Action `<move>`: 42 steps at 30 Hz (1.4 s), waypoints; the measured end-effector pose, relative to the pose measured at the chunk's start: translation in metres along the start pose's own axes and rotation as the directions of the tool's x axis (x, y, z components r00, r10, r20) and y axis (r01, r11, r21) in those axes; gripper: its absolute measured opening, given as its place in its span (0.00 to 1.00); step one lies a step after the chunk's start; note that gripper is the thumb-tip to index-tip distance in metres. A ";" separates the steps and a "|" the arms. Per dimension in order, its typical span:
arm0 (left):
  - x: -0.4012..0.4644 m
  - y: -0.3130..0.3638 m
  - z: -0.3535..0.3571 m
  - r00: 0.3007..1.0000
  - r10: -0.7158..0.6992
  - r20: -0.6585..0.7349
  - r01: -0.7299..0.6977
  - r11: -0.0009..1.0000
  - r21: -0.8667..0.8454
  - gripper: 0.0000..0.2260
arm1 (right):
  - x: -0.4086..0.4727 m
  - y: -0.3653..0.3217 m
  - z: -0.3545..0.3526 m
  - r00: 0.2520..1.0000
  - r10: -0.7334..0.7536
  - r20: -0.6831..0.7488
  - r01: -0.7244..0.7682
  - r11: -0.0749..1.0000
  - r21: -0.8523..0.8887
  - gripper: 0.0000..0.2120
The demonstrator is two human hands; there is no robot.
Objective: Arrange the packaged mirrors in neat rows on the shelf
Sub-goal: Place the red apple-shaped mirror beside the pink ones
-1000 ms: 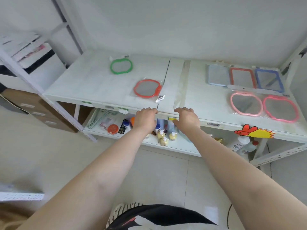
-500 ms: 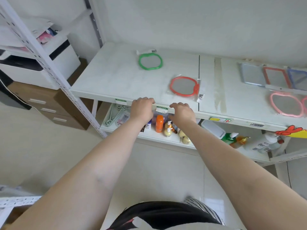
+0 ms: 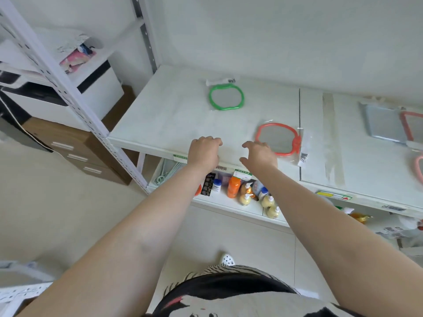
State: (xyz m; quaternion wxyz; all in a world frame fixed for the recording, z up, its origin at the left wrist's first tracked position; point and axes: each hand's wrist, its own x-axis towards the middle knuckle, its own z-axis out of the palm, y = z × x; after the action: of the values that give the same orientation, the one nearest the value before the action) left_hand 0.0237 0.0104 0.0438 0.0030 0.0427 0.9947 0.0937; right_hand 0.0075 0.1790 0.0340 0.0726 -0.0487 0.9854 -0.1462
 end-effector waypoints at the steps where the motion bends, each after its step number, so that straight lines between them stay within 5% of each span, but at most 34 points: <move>1: 0.007 -0.007 -0.002 1.000 -0.011 -0.007 0.011 1.000 0.006 0.21 | 0.009 -0.004 0.000 1.000 -0.010 -0.001 0.010 1.000 0.005 0.22; 7: 0.046 -0.033 -0.003 0.998 -0.065 -0.016 0.065 0.998 -0.008 0.20 | 0.049 -0.010 -0.005 1.000 0.010 0.007 -0.010 1.000 -0.007 0.22; 15: 0.118 -0.031 0.009 0.989 0.135 0.057 -0.133 0.991 -0.034 0.20 | 0.086 0.009 -0.005 0.966 0.257 -0.003 -0.257 0.966 0.012 0.22; 27: 0.209 0.017 0.023 0.834 0.517 0.195 -0.510 0.856 -0.085 0.19 | 0.048 0.032 0.011 0.717 0.688 -0.106 -0.663 0.722 0.200 0.21; 33: 0.218 0.066 0.044 0.750 0.559 0.353 -0.533 0.827 -0.177 0.26 | 0.030 0.052 0.009 0.584 0.807 -0.086 -0.747 0.576 0.332 0.21; 37: 0.222 0.080 0.059 0.716 0.506 0.482 -0.471 0.859 -0.202 0.32 | 0.032 0.059 0.012 0.566 0.824 -0.025 -0.755 0.531 0.384 0.21; 42: 0.217 0.086 0.067 0.728 0.492 0.478 -0.399 0.871 -0.288 0.14 | 0.043 0.062 0.011 0.535 0.844 0.033 -0.775 0.475 0.417 0.16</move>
State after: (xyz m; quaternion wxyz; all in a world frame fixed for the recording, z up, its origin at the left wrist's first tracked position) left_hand -0.1841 0.1254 -0.0060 0.2617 0.3046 0.9021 0.1579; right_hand -0.0381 0.2302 -0.0005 0.0532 0.4527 0.8426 -0.2868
